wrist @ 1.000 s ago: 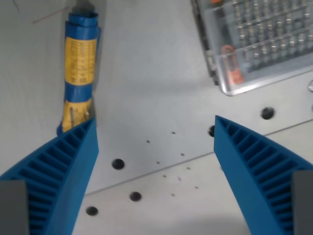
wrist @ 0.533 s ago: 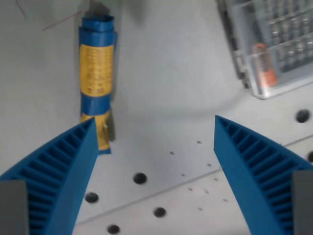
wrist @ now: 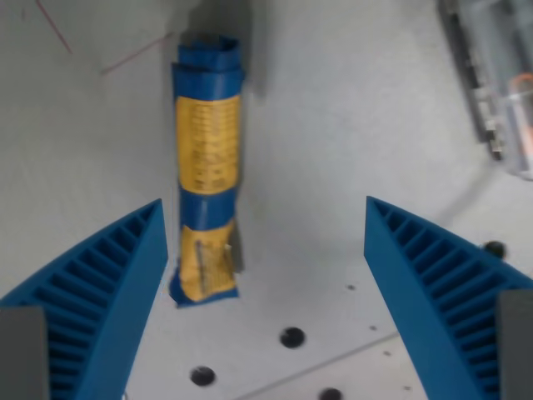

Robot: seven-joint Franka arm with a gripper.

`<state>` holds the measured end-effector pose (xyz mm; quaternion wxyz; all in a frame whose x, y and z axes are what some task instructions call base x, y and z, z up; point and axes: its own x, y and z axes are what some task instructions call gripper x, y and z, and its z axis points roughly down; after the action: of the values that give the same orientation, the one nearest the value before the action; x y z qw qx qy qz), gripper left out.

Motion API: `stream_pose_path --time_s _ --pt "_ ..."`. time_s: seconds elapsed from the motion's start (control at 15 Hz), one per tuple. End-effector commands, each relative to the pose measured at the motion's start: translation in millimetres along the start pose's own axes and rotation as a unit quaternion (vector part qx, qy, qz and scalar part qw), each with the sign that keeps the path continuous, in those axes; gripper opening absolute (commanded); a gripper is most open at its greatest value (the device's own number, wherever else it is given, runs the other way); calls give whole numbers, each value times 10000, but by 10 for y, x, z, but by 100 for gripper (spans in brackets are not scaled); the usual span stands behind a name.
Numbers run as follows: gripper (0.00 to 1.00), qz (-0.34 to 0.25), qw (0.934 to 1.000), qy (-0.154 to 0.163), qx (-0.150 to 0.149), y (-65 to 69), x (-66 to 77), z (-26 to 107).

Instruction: Move above the blue bag

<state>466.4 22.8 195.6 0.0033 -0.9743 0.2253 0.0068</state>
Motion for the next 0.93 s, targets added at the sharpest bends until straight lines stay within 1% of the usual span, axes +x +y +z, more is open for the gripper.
stream_pose_path --time_s 0.07,0.33,0.53,0.93 --pt "100 463 9981 408 53 -75 -51 100" --pt "100 500 9978 431 10 -166 -67 234" --pt "100 502 9977 452 -29 -216 -76 311" --pt "100 469 9978 452 -100 -275 -92 389"
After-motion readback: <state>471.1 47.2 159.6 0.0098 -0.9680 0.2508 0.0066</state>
